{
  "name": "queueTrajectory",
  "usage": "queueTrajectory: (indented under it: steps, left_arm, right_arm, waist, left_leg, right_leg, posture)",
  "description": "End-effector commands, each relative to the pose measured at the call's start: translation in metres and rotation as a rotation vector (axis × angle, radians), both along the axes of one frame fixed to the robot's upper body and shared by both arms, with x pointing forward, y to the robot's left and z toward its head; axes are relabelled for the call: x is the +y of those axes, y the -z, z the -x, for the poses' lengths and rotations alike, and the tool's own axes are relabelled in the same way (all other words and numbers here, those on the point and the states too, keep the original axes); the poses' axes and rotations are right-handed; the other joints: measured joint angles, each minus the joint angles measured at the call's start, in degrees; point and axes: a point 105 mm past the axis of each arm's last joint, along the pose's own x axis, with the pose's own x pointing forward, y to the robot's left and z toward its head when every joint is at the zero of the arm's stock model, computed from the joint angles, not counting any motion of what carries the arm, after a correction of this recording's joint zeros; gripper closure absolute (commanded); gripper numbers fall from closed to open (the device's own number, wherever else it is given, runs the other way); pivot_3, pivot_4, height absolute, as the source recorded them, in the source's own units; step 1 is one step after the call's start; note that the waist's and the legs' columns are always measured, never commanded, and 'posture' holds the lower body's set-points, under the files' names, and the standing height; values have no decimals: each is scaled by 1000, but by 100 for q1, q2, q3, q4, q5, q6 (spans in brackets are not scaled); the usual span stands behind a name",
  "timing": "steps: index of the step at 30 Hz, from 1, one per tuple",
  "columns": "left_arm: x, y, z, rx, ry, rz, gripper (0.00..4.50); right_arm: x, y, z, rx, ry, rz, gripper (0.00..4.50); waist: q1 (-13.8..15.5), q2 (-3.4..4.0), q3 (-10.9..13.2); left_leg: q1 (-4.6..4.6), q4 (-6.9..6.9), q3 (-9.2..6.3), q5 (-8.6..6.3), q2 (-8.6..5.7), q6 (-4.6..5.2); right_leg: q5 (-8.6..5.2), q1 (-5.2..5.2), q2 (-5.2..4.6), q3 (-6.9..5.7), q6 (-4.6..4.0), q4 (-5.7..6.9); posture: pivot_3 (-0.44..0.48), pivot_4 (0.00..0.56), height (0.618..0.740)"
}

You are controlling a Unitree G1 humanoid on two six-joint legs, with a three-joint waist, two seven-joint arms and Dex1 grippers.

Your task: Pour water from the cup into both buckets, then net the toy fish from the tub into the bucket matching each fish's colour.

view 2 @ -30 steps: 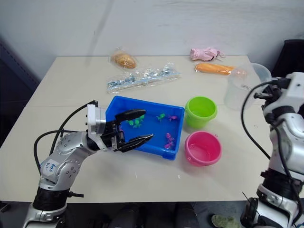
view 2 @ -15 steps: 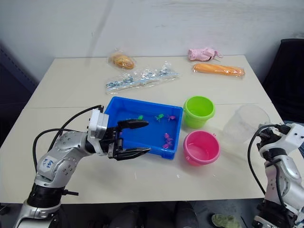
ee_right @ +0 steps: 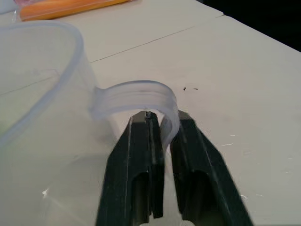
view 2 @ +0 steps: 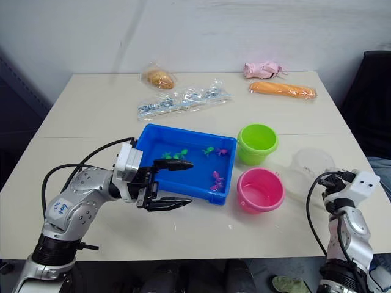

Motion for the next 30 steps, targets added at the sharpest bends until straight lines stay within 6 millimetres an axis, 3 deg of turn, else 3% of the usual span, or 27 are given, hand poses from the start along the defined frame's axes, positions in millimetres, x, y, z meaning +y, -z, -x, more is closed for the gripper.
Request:
queueTrajectory:
  steps: [1, 4, 5, 7, 11, 15, 17, 19, 21, 24, 28, 30]
  left_arm:
    - [-2, -3, 7, -27, 23, -3, 0]
    - [1, 2, 7, -21, 11, -18, 0]
    - [2, 3, 7, -18, 3, -16, 0]
    - [4, 2, 6, -4, -15, -1, 0]
    - [19, 4, 4, 22, -55, -21, 0]
    - [46, 0, 0, 61, -115, -40, 0]
    - [62, -4, -2, 75, -152, -55, 0]
    - [94, -10, -11, 64, -289, -74, 0]
    - [118, -15, -19, 13, -418, -67, 0]
    - [152, -21, -26, -70, -639, 0, 0]
    - [198, -4, -8, -77, -893, -7, 0]
    - [228, 9, 9, -70, -1052, -25, 0]
  right_arm:
    - [-9, -13, 17, -14, 26, 30, 1846]
    - [-10, -15, 37, 0, 54, 26, 306]
    - [-9, -17, 45, 2, 56, 37, 49]
    - [-5, -22, 60, 2, 44, 51, 49]
    - [29, -59, 97, -175, -165, 69, 49]
    - [56, -90, 117, -234, -347, 127, 49]
    - [76, -99, 120, -195, -479, 188, 49]
    - [113, -121, 111, -223, -694, 310, 49]
    - [140, -131, 105, -246, -866, 408, 49]
    - [175, -144, 95, -383, -1014, 490, 49]
    - [202, -145, 95, -474, -1147, 475, 49]
    - [213, -134, 100, -466, -1255, 498, 49]
  waist:
    - [5, 0, 0]
    - [-1, 2, -1]
    - [-1, 2, -1]
    - [-1, 3, -2]
    - [2, 8, -4]
    - [-30, 7, -4]
    - [-57, 7, -4]
    - [-97, 5, -3]
    - [-154, 2, -1]
    - [-134, -17, 1]
    - [-121, -29, 2]
    - [-117, -35, 4]
  left_leg:
    - [0, 0, 0, 0, 0, 0]
    - [0, -1, -1, 0, 1, 0]
    - [1, -1, -1, 0, 2, 0]
    - [2, -2, -1, -1, 3, 0]
    - [4, -9, -3, -3, 8, 0]
    - [6, -10, -1, -7, 10, 5]
    - [13, -11, 2, -12, 11, 9]
    - [16, -11, -1, -14, 15, 7]
    - [19, -10, -1, -15, 16, 6]
    - [16, -12, -20, -14, 21, -1]
    - [3, -18, -23, -15, 26, -12]
    - [-2, -18, -22, -24, 26, -9]
  right_leg:
    - [0, 0, 0, 0, 0, -1]
    - [0, 0, -2, 1, 0, -2]
    - [0, 1, -1, 1, 0, -2]
    - [0, 1, -2, 2, 0, -4]
    - [-1, 1, 1, 2, -2, -14]
    - [0, 4, -1, 5, -3, -16]
    - [-1, 6, -4, 10, -4, -23]
    - [-4, 5, -7, 12, -10, -25]
    - [-5, 5, -10, 11, -15, -23]
    - [-10, 5, -9, 8, -24, -24]
    - [-11, -1, -7, 7, -26, -19]
    - [-11, -2, -10, 4, -26, -21]
  posture:
    - [0, 150, 740]
    - [0, 150, 740]
    - [0, 150, 740]
    - [0, 150, 740]
    - [0, 150, 740]
    - [0, 150, 740]
    - [0, 150, 740]
    - [0, 150, 740]
    - [0, 150, 740]
    - [0, 150, 740]
    - [0, 150, 740]
    - [0, 150, 740]
